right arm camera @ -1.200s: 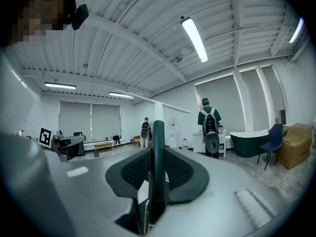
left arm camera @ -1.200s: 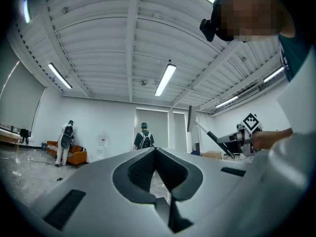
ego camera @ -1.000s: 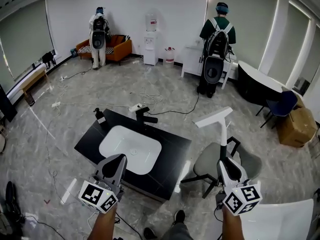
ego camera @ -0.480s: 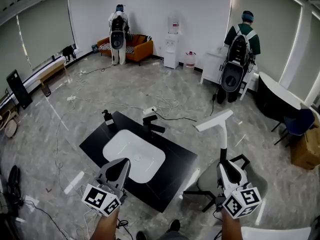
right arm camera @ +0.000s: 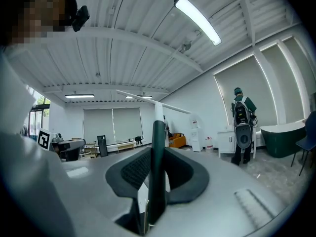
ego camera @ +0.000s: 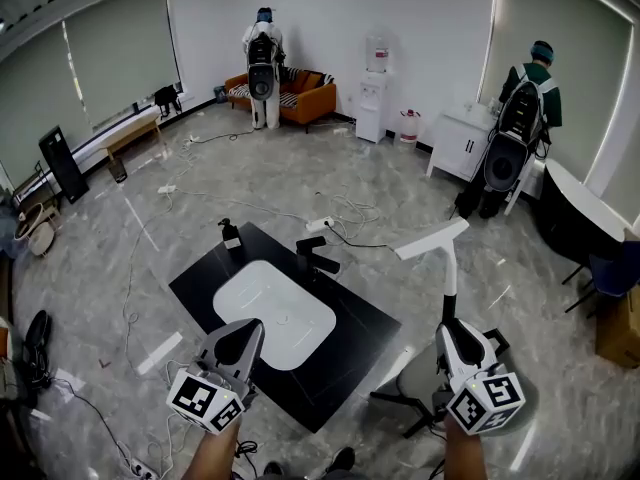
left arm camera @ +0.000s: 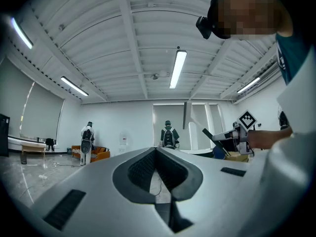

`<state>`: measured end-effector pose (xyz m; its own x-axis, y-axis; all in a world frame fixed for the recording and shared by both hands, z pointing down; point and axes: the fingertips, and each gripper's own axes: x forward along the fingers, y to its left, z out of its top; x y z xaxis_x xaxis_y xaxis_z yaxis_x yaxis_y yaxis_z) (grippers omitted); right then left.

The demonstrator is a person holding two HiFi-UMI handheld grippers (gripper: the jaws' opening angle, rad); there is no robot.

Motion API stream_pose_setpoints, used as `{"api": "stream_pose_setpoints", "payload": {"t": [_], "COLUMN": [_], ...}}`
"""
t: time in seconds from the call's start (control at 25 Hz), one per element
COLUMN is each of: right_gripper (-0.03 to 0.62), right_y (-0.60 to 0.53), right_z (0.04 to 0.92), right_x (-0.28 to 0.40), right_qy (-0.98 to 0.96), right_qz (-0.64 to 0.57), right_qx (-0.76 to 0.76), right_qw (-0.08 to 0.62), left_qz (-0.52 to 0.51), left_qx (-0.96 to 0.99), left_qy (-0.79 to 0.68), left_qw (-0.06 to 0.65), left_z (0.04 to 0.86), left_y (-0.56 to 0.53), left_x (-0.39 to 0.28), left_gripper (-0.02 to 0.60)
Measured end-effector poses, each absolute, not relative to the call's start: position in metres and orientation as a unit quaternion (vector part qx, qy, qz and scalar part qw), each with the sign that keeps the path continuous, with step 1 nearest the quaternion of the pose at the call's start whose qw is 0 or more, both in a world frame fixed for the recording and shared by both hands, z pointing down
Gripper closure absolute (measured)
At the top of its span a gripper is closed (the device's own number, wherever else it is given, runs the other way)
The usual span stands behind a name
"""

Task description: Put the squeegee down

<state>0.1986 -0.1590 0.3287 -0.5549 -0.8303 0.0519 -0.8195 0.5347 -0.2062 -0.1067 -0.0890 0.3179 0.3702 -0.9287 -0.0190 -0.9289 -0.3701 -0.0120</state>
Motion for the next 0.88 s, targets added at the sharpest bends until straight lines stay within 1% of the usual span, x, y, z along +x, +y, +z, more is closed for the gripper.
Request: {"api": "stream_pose_setpoints", "payload": {"t": [0.4, 0.88], "right_gripper": [0.500, 0.500], "right_y": [-0.187, -0.222], "right_z": [0.346, 0.365], "right_x": [0.193, 0.165], "right_qy": [0.884, 0.866], "right_qz": [-0.113, -0.120], "right_qx": [-0.453, -0.485], "right_qw": [0.023, 0.009], "left_qz": [-0.004, -0.002], "left_qx": [-0.814, -0.845], "left_qy": [0.581, 0.534], "left_qw": [0.008, -0.021], "left_z": [0.333, 0.365], "left_y": [-0.099, -0.172], "left_x": [-0.111, -0.130], "left_gripper": [0.577, 0.577]}}
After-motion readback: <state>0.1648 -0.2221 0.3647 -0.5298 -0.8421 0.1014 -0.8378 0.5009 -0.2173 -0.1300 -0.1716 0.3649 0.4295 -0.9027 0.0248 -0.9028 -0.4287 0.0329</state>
